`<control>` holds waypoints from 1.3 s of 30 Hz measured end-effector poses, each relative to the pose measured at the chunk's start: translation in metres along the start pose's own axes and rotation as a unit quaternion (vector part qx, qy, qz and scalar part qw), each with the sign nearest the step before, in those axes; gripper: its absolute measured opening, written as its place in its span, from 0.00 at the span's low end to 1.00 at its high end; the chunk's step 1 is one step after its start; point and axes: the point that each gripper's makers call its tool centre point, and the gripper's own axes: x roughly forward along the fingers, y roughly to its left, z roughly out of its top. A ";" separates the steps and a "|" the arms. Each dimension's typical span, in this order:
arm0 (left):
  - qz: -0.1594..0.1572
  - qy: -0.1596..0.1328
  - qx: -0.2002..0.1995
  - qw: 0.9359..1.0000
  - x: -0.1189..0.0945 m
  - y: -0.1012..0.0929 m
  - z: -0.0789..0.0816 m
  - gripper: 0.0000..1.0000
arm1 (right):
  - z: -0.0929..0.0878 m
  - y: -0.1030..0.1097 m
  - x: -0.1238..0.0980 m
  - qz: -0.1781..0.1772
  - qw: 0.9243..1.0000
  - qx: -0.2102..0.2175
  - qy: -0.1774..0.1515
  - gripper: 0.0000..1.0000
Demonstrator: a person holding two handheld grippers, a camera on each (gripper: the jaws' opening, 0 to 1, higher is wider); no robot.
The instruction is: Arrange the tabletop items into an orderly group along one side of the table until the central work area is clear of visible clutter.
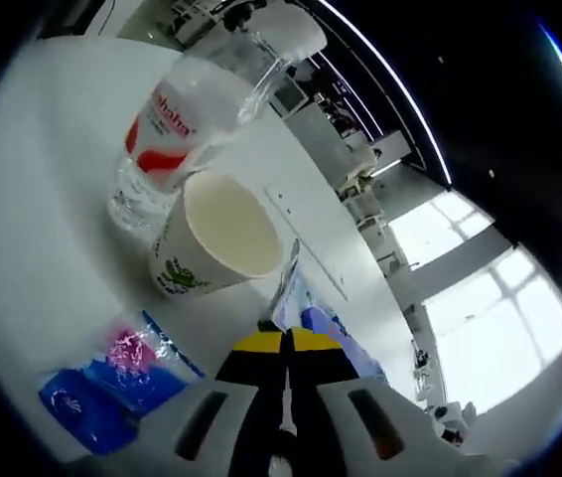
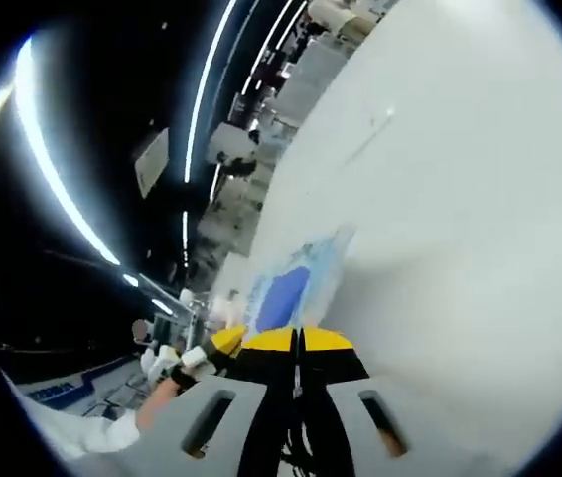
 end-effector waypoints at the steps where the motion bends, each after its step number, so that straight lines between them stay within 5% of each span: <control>1: 0.005 0.007 0.004 1.000 0.002 0.004 -0.003 0.00 | -0.002 -0.005 0.001 -0.009 1.000 -0.010 0.004 0.00; 8: 0.032 0.021 0.014 0.999 0.007 0.023 -0.010 0.00 | -0.011 -0.017 0.011 -0.035 0.998 -0.046 0.015 0.00; 20: 0.074 0.042 0.013 0.996 0.016 0.049 -0.023 0.00 | -0.010 -0.046 0.026 -0.072 0.997 -0.023 0.024 0.00; 39: 0.103 0.030 -0.005 0.994 0.017 0.055 -0.026 0.00 | -0.020 -0.059 0.024 -0.119 0.993 -0.010 0.024 0.00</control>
